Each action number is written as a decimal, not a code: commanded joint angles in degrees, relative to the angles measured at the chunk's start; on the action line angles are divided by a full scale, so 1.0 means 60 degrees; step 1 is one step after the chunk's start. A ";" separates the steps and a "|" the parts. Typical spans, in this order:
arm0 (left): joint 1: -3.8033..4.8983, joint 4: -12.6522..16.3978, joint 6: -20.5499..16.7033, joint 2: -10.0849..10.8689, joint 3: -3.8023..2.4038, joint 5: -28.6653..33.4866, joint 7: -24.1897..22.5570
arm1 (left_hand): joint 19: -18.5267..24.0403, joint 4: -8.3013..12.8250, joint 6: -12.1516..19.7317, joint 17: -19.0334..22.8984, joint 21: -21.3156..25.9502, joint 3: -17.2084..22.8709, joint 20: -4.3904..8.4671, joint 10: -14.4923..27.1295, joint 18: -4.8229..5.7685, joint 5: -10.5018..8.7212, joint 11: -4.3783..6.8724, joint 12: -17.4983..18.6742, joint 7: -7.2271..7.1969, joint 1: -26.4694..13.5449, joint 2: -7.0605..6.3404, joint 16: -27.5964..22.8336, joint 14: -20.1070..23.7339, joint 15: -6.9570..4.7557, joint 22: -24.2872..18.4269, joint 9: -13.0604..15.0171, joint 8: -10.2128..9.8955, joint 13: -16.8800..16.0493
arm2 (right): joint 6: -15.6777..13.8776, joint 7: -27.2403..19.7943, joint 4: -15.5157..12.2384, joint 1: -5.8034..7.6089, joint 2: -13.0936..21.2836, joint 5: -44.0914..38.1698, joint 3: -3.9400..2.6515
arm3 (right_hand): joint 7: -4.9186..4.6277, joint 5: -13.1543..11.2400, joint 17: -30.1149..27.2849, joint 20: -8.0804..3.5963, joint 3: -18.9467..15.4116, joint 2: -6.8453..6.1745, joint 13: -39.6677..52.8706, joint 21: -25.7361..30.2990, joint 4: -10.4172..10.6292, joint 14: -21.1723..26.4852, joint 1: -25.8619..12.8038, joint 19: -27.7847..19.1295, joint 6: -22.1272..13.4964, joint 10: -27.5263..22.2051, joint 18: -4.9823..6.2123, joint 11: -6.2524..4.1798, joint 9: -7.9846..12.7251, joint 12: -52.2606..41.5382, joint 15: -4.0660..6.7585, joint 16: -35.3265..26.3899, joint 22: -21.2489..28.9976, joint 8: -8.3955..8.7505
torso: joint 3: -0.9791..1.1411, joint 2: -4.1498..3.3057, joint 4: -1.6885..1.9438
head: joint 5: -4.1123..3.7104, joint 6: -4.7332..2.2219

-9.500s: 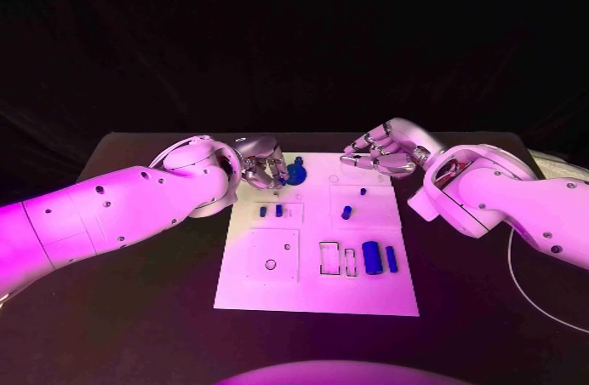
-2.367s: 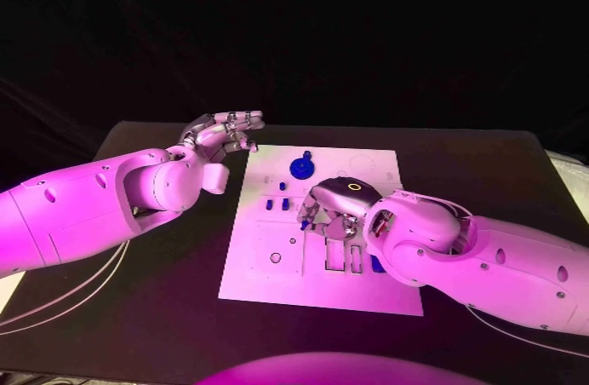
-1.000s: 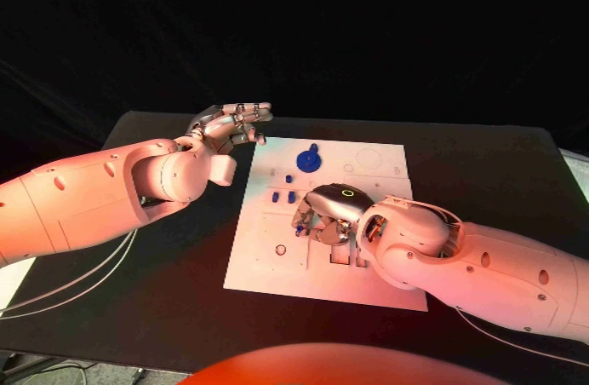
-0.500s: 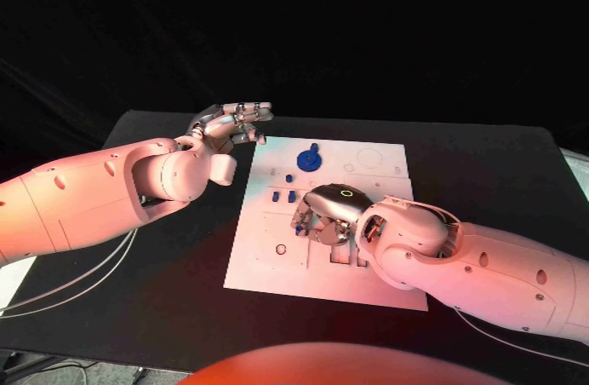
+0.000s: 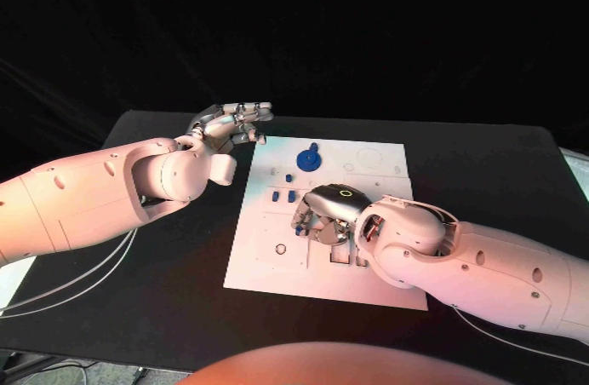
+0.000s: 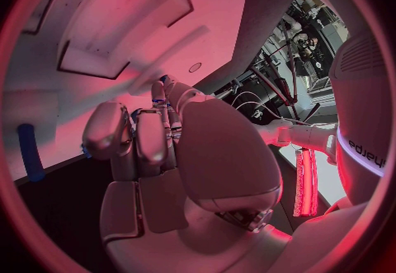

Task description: Assemble the parts on the task board

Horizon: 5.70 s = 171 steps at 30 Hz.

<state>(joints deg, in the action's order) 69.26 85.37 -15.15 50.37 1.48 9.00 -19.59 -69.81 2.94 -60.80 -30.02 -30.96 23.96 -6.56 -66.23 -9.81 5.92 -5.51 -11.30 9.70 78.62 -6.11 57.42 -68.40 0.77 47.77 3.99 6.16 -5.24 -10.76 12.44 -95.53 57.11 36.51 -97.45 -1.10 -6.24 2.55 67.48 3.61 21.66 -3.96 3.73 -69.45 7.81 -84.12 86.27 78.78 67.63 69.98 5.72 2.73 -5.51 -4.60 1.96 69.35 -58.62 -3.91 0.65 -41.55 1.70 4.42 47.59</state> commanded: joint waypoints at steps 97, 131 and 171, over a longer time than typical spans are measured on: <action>-0.0002 0.0037 0.0379 0.0097 -0.0001 -0.0147 0.0102 | -0.0004 0.0083 0.0077 0.0047 0.0070 -0.0018 0.0061 0.0159 -0.0095 -0.0017 -0.0032 -0.0074 0.0064 0.0112 0.0030 0.0060 0.0083 -0.0010 -0.0018 -0.0019 0.0037 0.0017 | 0.1246 0.0828 -0.0709 0.0826 0.2160 -0.1346 -0.0197 | -0.0038 0.0067 -0.0460 0.0060 -0.0328 -0.0005 0.0014 0.0743 -0.0316 -0.0339 0.0207 0.0049 -0.0370 -0.0203 0.0202 0.0038 0.0149 -0.0587 -0.0015 -0.0159 0.0958 -0.0142 | -0.0027 0.0040 -0.0079 | -0.0296 -0.0184; -0.0005 0.0011 0.0322 0.0069 0.0000 -0.0153 0.0135 | 0.0007 0.0080 0.0095 0.0072 0.0086 -0.0044 0.0050 0.0195 -0.0091 -0.0022 -0.0045 -0.0105 0.0076 0.0080 0.0038 0.0068 0.0098 0.0003 -0.0025 -0.0019 0.0045 0.0024 | 0.0897 0.0768 -0.0508 0.0722 0.2007 -0.1255 -0.0099 | -0.0046 0.0059 -0.0450 0.0067 0.0032 -0.0104 0.0024 0.0684 -0.0410 -0.0330 -0.0076 0.0049 -0.0207 0.0010 0.0190 0.0046 0.0150 -0.0293 -0.0028 -0.0108 0.0870 -0.0082 | -0.0030 0.0050 -0.0084 | -0.0270 -0.0111; -0.0055 -0.0033 0.0360 -0.0052 0.0002 -0.0153 0.0163 | 0.0009 0.0085 0.0098 0.0083 0.0092 -0.0033 0.0047 0.0207 -0.0093 -0.0015 -0.0043 -0.0122 0.0074 0.0092 0.0073 0.0073 0.0103 0.0004 -0.0028 -0.0018 0.0051 0.0026 | -0.0190 0.0152 -0.1387 -0.0078 0.0125 -0.0326 -0.0149 | -0.0091 0.0054 -0.0389 0.0037 0.0200 -0.0111 0.0012 0.0618 -0.0514 -0.0336 -0.0224 0.0064 -0.0096 0.0143 0.0182 0.0062 0.0136 -0.0130 -0.0031 -0.0025 0.0789 -0.0061 | -0.0030 0.0018 -0.0084 | 0.0115 -0.0025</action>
<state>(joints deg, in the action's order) 68.92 85.05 -13.96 50.20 1.53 8.26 -18.42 -69.81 3.10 -60.38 -29.62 -30.77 23.81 -6.56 -65.41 -9.81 5.93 -5.93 -11.78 10.10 78.84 -5.89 57.64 -68.31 0.85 47.66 3.96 6.16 -5.16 -13.05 14.94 -104.18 56.92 37.52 -99.29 -2.01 -6.51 2.72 65.12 4.01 22.64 -4.78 3.76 -65.46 4.80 -84.02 85.10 79.00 66.74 70.30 6.64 3.24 -4.62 -5.69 2.06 69.02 -53.94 -4.14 0.41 -41.39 1.23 4.84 47.33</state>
